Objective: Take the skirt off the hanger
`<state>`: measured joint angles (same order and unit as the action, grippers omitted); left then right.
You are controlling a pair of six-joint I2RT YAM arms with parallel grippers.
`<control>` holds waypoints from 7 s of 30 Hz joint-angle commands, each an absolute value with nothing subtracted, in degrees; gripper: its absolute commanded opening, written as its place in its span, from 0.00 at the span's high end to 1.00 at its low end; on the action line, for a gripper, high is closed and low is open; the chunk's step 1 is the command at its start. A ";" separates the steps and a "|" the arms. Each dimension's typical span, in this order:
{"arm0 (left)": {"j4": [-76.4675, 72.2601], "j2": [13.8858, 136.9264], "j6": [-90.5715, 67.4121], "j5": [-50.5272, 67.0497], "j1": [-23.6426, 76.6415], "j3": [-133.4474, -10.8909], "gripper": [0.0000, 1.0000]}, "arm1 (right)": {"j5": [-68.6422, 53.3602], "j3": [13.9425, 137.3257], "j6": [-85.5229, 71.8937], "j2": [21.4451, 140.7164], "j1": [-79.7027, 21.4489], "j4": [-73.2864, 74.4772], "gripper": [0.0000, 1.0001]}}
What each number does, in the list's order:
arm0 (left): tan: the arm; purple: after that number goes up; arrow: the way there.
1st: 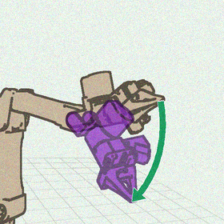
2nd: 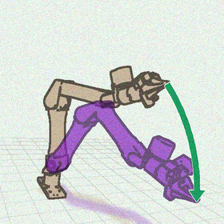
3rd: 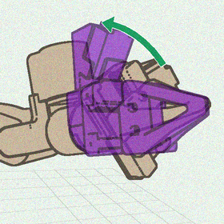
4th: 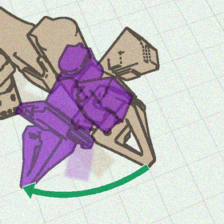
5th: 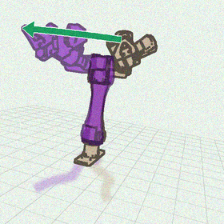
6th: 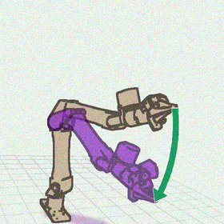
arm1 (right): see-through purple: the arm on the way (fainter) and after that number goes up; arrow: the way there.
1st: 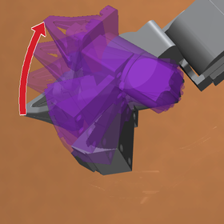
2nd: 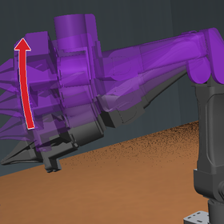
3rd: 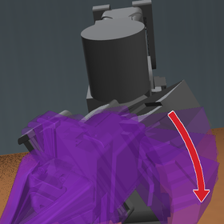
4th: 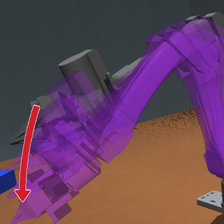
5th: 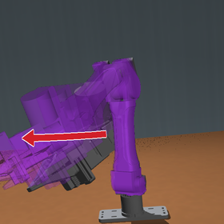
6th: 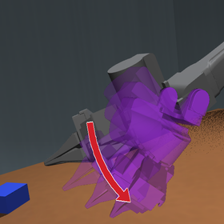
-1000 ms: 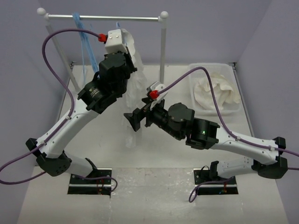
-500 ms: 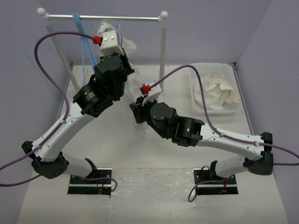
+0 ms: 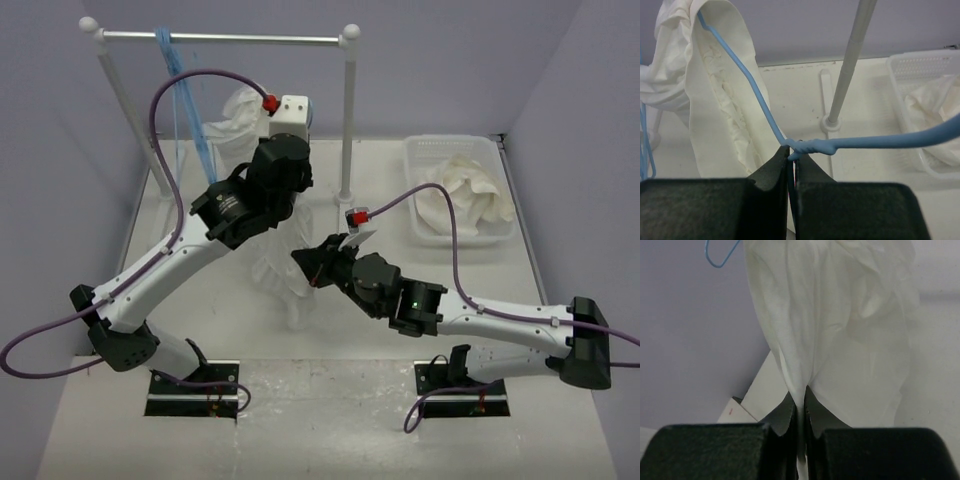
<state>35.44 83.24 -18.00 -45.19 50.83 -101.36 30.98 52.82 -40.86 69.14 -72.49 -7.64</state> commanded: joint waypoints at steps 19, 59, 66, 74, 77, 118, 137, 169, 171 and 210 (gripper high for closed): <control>15.73 79.89 -9.84 -56.62 43.42 -108.19 1.00 | 24.52 33.40 -51.68 58.87 -74.62 26.46 1.00; 46.23 58.46 -16.79 -6.43 43.07 -85.52 1.00 | 18.13 52.74 -11.89 62.14 -56.19 14.34 0.01; 47.55 52.83 -13.63 -1.41 43.07 -80.95 1.00 | -12.90 52.20 9.74 61.79 -42.20 9.05 0.01; 46.41 51.51 -10.90 3.16 43.07 -79.37 1.00 | -25.40 63.18 19.85 72.13 -39.29 15.81 0.01; 45.62 50.45 -10.28 3.17 43.07 -79.54 1.00 | -24.17 65.90 19.25 76.36 -39.20 16.26 0.17; 24.71 82.17 -7.30 -28.21 35.34 -105.80 1.00 | -5.89 44.47 -13.89 50.89 -28.83 13.89 0.01; 18.28 101.16 -1.48 -24.70 29.97 -123.74 1.00 | -0.09 42.45 -11.16 49.04 -28.83 14.15 0.01; 21.97 98.96 -5.36 -17.32 14.24 -119.01 1.00 | 2.64 41.92 -10.46 47.55 -28.83 15.20 0.01; 22.15 98.79 -5.45 -16.27 14.24 -118.13 1.00 | 2.64 42.01 -10.46 47.37 -28.83 15.03 0.01; 40.87 74.88 -10.81 -13.55 1.76 -95.19 0.02 | -2.11 42.27 -10.20 48.78 -28.83 15.38 0.01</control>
